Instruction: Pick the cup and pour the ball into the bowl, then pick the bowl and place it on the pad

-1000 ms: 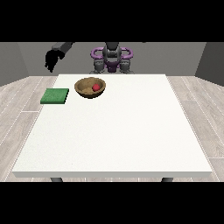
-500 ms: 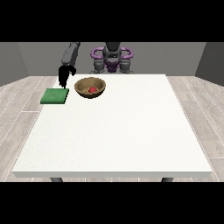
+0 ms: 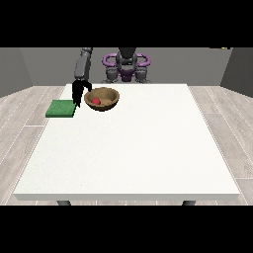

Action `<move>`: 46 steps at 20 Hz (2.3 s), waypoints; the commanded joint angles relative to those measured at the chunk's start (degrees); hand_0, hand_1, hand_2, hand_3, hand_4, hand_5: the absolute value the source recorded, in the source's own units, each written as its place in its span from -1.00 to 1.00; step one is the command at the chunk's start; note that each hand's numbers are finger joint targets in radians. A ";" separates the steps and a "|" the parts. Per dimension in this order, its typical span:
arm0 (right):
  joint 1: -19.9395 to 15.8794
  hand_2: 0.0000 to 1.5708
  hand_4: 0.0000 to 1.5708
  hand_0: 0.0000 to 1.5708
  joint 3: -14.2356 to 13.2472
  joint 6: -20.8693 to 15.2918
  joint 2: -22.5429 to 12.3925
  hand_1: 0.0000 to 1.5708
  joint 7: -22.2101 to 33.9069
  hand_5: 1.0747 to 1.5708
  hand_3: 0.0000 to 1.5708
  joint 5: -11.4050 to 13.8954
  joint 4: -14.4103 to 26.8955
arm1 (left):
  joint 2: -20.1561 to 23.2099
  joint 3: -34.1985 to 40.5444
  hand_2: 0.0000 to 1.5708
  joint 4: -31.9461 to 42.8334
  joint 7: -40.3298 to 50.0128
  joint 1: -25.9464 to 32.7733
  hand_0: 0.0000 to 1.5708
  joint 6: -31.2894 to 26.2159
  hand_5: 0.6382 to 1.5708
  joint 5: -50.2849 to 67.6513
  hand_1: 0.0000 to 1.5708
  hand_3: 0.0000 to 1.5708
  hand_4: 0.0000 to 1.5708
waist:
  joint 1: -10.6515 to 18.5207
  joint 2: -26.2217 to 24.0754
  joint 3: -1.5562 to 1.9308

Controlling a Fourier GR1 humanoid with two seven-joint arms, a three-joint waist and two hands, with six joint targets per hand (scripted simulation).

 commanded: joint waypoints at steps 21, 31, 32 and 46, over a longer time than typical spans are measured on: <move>-2.80 -1.00 -0.22 -1.00 -2.99 -8.72 1.08 -1.00 -5.74 0.99 -1.00 0.37 8.65 | 6.11 3.57 -1.00 -5.70 1.05 0.57 -1.00 -4.83 0.93 7.57 -1.00 -1.00 0.30 | 4.28 7.36 0.00; 5.37 1.00 0.21 1.00 -1.33 -15.80 -6.94 1.00 -3.04 0.83 0.81 6.43 4.73 | 6.93 4.59 -1.00 -6.02 1.83 -1.19 -1.00 -5.49 0.88 9.72 -1.00 -1.00 0.44 | 5.85 11.05 -0.22; 4.82 1.00 0.22 1.00 -1.23 -18.45 -6.30 1.00 -2.46 0.86 0.74 6.81 4.00 | 7.15 4.38 -1.00 -6.01 2.86 -1.87 -1.00 -6.03 0.89 10.46 -1.00 -1.00 0.45 | 6.80 10.41 -0.20; 4.64 1.00 0.34 1.00 1.39 -13.67 -24.28 1.00 20.47 0.97 -0.08 5.45 -10.97 | 9.09 6.30 -1.00 -0.51 0.58 2.20 -1.00 -4.69 0.93 7.62 -1.00 -1.00 0.53 | -0.54 4.81 -0.23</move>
